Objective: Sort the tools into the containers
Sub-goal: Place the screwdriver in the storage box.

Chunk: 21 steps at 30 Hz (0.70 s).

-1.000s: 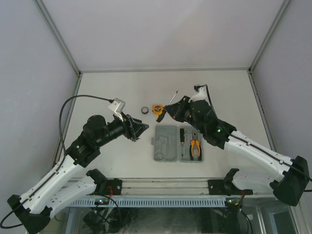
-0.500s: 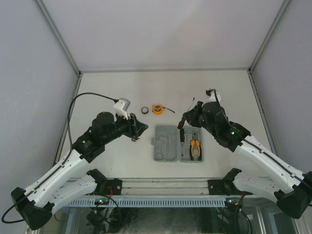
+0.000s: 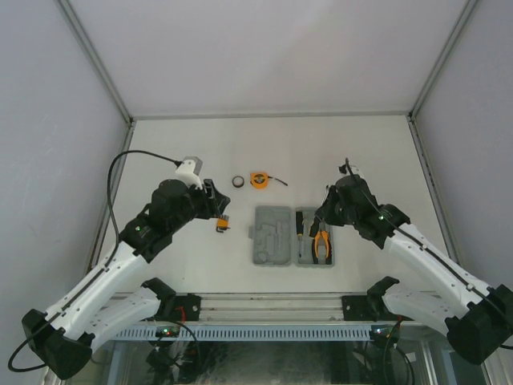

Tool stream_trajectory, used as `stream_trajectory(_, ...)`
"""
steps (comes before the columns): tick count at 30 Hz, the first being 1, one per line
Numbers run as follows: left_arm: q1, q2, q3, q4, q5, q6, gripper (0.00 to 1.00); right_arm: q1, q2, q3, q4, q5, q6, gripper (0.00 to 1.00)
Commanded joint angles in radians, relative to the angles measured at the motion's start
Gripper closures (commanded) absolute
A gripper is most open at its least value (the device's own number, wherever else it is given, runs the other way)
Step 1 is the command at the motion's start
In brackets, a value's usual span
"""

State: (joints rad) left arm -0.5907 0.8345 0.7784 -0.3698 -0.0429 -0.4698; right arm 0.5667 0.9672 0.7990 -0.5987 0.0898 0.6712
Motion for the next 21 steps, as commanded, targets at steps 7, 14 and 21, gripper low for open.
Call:
stream_trajectory(7,0.007,0.054,0.026,0.002,-0.006,-0.016,0.47,-0.016,0.155,0.009,-0.020,-0.123,-0.073,1.00)
stream_trajectory(14,0.007,0.067,0.024,0.001,0.010,-0.017,0.48,0.008,0.248,0.023,-0.003,-0.146,-0.077,1.00)
stream_trajectory(21,0.008,0.083,0.023,-0.009,0.011,-0.016,0.48,0.053,0.323,0.043,-0.012,-0.083,-0.069,1.00)
